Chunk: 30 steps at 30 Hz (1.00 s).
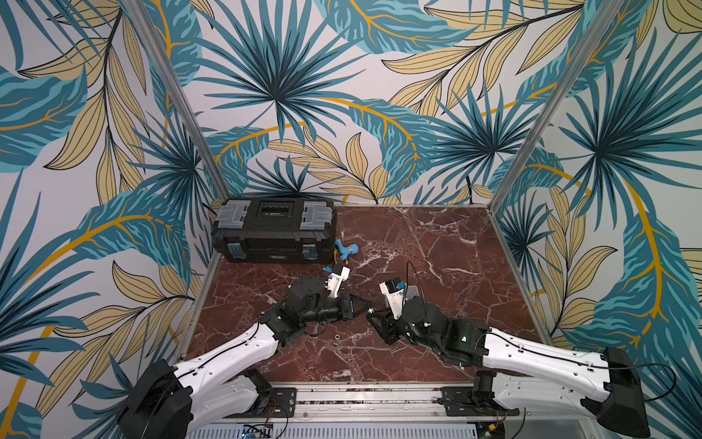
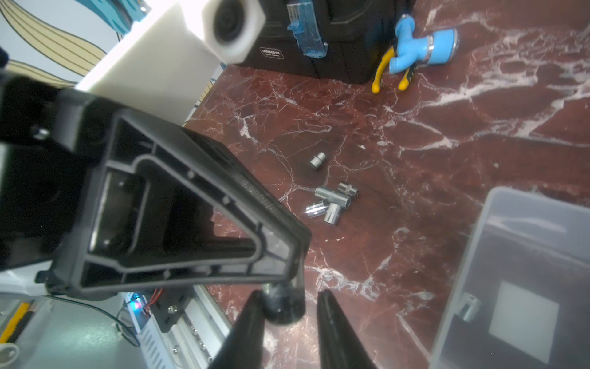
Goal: Put the socket on the desktop into the storage box
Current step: Pick up the socket head at the center of the board.
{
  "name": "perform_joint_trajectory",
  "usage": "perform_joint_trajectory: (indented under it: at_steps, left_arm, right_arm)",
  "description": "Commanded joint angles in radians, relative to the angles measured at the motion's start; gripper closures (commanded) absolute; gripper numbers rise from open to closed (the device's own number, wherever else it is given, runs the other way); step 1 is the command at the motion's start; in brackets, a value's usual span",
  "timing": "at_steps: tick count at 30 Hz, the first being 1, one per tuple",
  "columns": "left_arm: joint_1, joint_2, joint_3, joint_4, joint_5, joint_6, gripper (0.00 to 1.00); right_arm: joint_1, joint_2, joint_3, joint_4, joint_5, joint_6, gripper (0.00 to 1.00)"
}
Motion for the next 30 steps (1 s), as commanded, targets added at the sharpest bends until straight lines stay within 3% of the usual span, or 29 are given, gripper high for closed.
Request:
perform_joint_trajectory:
  at_steps: [1, 10, 14, 17, 19, 23, 30]
  left_arm:
    - [0.002, 0.004, -0.013, 0.032, 0.028, 0.004, 1.00]
    - [0.001, 0.013, -0.018, 0.021, 0.028, 0.018, 1.00]
    - [0.002, 0.010, -0.026, 0.031, 0.021, 0.013, 1.00]
    - [0.002, 0.000, -0.027, 0.032, 0.007, 0.011, 1.00]
    - [0.003, -0.004, -0.027, 0.032, 0.000, 0.011, 1.00]
    - [0.005, -0.004, -0.023, 0.029, 0.001, 0.010, 1.00]
    - [0.005, -0.007, -0.029, 0.026, -0.001, 0.003, 1.00]
  right_arm:
    - [-0.010, -0.009, 0.014, 0.005, 0.028, -0.002, 0.73]
    - [-0.011, 0.004, 0.035, 0.003, 0.032, -0.002, 0.72]
    - [-0.011, 0.014, 0.042, -0.001, 0.027, -0.006, 0.90]
    - [-0.012, 0.019, 0.041, -0.005, 0.025, 0.000, 0.96]
    - [-0.011, 0.026, 0.041, -0.007, 0.013, 0.002, 0.89]
    - [-0.011, 0.038, 0.037, -0.015, 0.021, 0.012, 0.57]
    - [-0.011, 0.066, 0.033, 0.000, -0.014, 0.014, 0.55]
